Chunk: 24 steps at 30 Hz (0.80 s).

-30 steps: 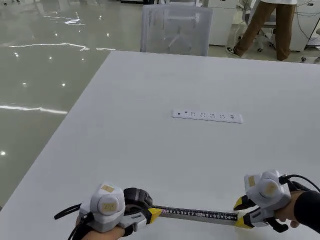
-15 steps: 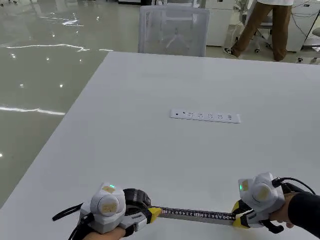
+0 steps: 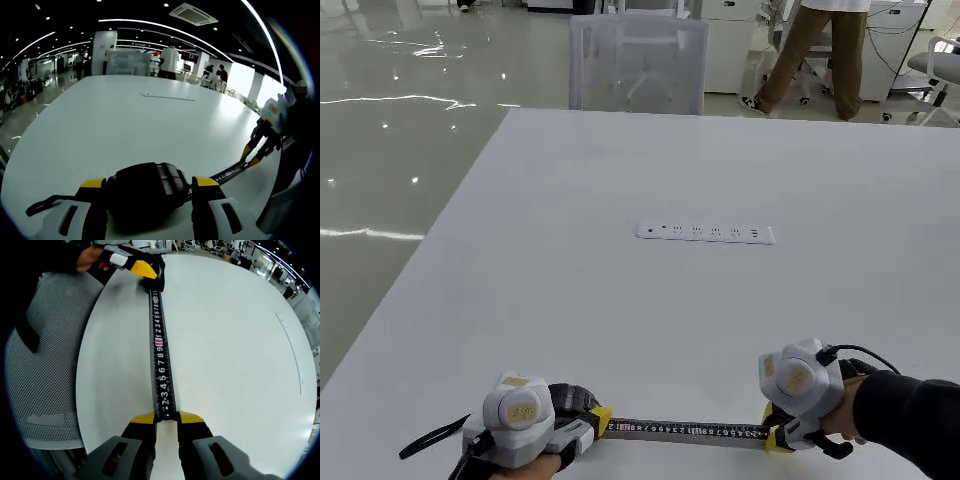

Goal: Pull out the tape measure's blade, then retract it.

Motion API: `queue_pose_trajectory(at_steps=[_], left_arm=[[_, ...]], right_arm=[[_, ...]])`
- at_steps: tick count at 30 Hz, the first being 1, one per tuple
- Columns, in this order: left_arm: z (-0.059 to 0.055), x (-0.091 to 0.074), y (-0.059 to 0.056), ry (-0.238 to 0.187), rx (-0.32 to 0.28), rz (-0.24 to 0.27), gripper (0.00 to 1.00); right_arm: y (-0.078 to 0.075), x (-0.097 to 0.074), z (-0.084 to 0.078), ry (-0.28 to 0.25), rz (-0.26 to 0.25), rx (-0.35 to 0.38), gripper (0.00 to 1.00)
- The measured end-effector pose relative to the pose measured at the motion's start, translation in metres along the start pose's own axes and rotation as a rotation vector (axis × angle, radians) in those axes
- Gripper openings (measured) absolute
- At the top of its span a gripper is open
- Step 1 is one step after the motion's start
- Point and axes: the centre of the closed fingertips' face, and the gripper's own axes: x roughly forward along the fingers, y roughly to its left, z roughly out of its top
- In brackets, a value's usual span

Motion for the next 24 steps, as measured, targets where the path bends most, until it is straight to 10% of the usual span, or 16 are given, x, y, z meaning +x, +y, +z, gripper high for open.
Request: queue_pose_trajectory(at_steps=[12, 24], left_arm=[[-0.005, 0.005, 0.002, -0.013, 0.091, 0.054, 0.64], [-0.013, 0.002, 0.006, 0.02, -0.013, 0.053, 0.64]], right_arm=[[-0.001, 0.0, -0.002, 0.012, -0.005, 0.024, 0.12], [-0.001, 0.0, -0.001, 0.015, 0.003, 0.05, 0.12]])
